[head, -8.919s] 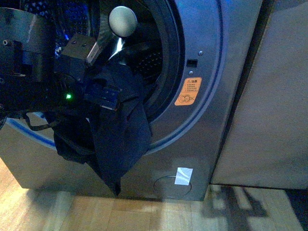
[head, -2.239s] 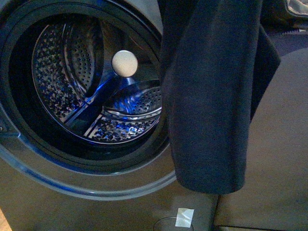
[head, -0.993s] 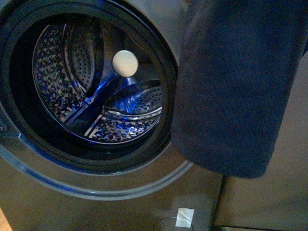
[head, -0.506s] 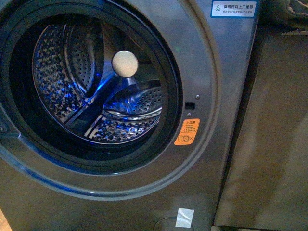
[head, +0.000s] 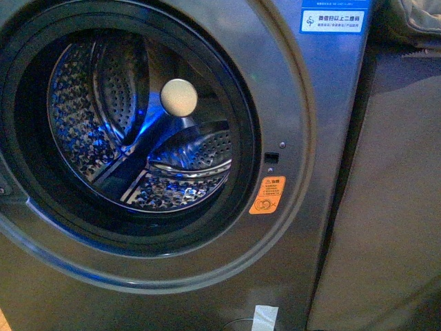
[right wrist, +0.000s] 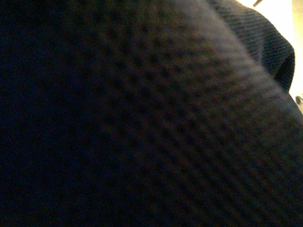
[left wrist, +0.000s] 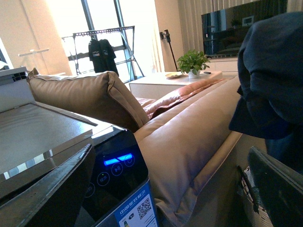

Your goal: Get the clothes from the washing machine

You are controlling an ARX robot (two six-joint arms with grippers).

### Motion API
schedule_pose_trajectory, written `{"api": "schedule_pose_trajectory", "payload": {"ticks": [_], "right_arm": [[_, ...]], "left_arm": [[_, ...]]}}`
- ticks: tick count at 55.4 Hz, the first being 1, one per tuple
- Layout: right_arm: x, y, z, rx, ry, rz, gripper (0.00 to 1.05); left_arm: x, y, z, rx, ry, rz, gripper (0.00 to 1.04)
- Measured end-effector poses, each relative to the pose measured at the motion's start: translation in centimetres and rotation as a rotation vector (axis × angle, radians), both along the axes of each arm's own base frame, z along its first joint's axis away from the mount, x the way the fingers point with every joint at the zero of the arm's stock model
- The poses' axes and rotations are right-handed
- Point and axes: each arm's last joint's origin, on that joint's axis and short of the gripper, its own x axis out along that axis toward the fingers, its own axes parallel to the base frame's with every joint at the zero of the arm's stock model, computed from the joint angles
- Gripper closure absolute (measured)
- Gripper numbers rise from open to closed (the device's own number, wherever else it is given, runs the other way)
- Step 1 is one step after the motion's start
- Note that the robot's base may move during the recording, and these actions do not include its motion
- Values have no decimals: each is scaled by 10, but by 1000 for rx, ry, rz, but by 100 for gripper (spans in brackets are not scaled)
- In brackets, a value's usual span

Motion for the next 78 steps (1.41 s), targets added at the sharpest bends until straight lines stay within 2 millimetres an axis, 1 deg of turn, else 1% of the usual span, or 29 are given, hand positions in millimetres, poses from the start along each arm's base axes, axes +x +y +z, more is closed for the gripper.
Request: {"api": "schedule_pose_trajectory", "payload": {"ticks": [6, 14, 16, 19, 22, 23, 25, 26, 27, 32, 35, 37, 39, 43, 47, 53, 57, 58, 59, 62, 63, 67, 68, 70, 71, 72, 73, 76, 78], "right_arm": [[-10, -28, -21, 48, 117, -50, 97], [-17, -63, -67, 151, 279, -91, 97], [-20, -74, -84, 192, 319, -114, 97], [-22, -84, -102, 227, 363, -136, 97], [-25, -97, -129, 299, 437, -159, 97], [-26, -102, -143, 338, 478, -166, 97], [-27, -108, -162, 401, 539, -168, 97], [-26, -110, -172, 426, 573, -165, 95], [-26, -111, -177, 444, 589, -161, 93], [-24, -117, -218, 597, 734, -103, 78], [-22, -118, -238, 671, 799, -85, 71], [-21, -119, -256, 739, 852, -67, 64], [-21, -118, -268, 777, 879, -62, 59], [-20, -117, -281, 823, 908, -50, 48], [-19, -115, -283, 839, 907, -39, 38], [-15, -112, -266, 805, 851, -19, 19], [-12, -108, -234, 718, 768, -6, 6], [-11, -108, -224, 697, 744, 0, 6], [-9, -107, -207, 654, 705, -4, 7], [-6, -103, -165, 554, 612, -7, 8], [-5, -99, -143, 502, 565, -6, 7], [-3, -83, -85, 400, 439, 11, 7], [-2, -81, -78, 388, 424, 15, 7], [-2, -69, -54, 352, 374, 36, 7], [-2, -66, -49, 346, 362, 42, 7], [-1, -59, -38, 334, 339, 51, 7], [-1, -56, -33, 328, 329, 56, 7], [-1, -35, -9, 297, 273, 93, 7], [-1, -24, -1, 284, 252, 112, 7]], "left_arm": [[0, 0, 0, 0, 0, 0, 7], [0, 0, 0, 0, 0, 0, 7], [0, 0, 0, 0, 0, 0, 7], [0, 0, 0, 0, 0, 0, 7], [0, 0, 0, 0, 0, 0, 7], [0, 0, 0, 0, 0, 0, 7], [0, 0, 0, 0, 0, 0, 7], [0, 0, 0, 0, 0, 0, 7], [0, 0, 0, 0, 0, 0, 7], [0, 0, 0, 0, 0, 0, 7], [0, 0, 0, 0, 0, 0, 7], [0, 0, 0, 0, 0, 0, 7], [0, 0, 0, 0, 0, 0, 7], [0, 0, 0, 0, 0, 0, 7], [0, 0, 0, 0, 0, 0, 7], [0, 0, 0, 0, 0, 0, 7], [0, 0, 0, 0, -1, 0, 7], [0, 0, 0, 0, -1, 0, 7], [0, 0, 0, 0, -1, 0, 7], [0, 0, 0, 0, -1, 0, 7], [0, 0, 0, 0, -1, 0, 7], [0, 0, 0, 0, -1, 0, 7], [0, 0, 0, 0, -1, 0, 7], [0, 0, 0, 0, -1, 0, 7], [0, 0, 0, 0, -1, 0, 7], [0, 0, 0, 0, -1, 0, 7], [0, 0, 0, 0, -1, 0, 7], [0, 0, 0, 0, -1, 0, 7], [0, 0, 0, 0, -1, 0, 7]]}}
